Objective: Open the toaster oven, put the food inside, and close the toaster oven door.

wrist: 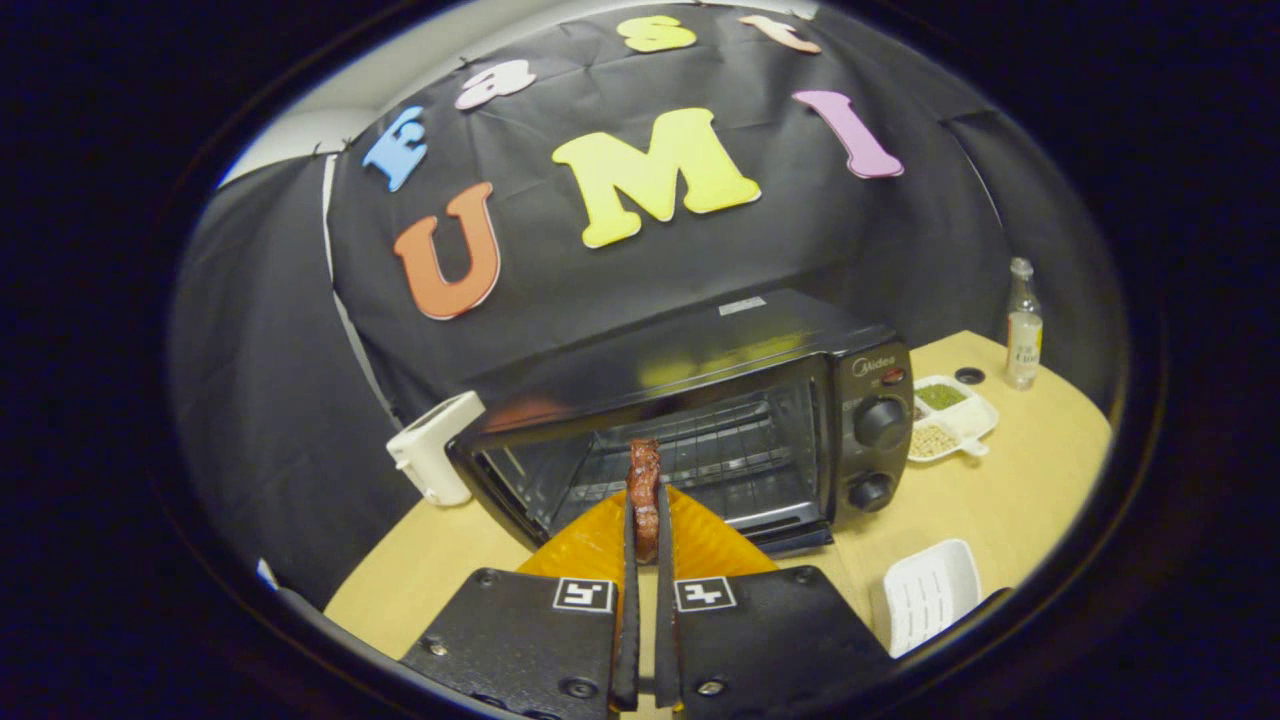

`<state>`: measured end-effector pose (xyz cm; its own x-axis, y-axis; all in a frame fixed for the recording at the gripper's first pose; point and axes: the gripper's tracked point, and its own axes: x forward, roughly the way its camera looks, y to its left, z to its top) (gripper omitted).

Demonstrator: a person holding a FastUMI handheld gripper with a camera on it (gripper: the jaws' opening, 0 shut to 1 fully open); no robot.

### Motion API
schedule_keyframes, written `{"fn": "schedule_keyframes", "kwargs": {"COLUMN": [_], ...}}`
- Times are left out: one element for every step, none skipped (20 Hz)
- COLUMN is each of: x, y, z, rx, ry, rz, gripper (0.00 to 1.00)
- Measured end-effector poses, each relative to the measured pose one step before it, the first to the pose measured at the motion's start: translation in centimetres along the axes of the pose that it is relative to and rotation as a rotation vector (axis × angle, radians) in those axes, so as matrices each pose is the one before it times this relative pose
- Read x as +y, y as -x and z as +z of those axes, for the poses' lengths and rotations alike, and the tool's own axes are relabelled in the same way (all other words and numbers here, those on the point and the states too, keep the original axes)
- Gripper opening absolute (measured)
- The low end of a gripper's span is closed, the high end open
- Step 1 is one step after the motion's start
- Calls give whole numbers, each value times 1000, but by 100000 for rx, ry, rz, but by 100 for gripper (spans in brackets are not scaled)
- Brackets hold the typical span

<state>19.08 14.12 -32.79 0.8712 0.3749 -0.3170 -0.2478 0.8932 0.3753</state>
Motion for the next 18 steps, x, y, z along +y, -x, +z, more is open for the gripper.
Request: {"fn": "schedule_keyframes", "kwargs": {"x": [-19, -370, -291, -144, -150, -112, -120, -151, -409, -273, -30, -266, -382, -476, -622, -246, -40, -28], "y": [-1060, -1075, -1043, -1081, -924, -757, -742, -637, -609, -393, -323, -258, -236, -196, -93, -8, -42, 79], "z": [-95, -301, -379, -152, -161, -65, -129, -137, -242, 24, 106, 127, -154, -75, -33, -23, 80, 159], "rx": [-751, 81, 614, 761, 853, 1084, 959, 866, 760, -295, -446, -764, -137, -194, -457, 78, -291, -661], "ry": [-2961, -2390, -2371, -2824, -4042, -4702, -4446, -3927, -3090, -2260, -1324, 427, 1070, 1291, 1749, 1559, 1469, 2342], "rz": [949, 41, -134, 787, 559, 630, 1111, 740, -13, 654, 727, -200, -1501, -2286, -3285, -1607, -1073, -1808], "gripper": [9, 9, 9, 9, 9, 9, 9, 9, 9, 9, 10, 10, 10, 11, 15, 18, 22, 23]}}
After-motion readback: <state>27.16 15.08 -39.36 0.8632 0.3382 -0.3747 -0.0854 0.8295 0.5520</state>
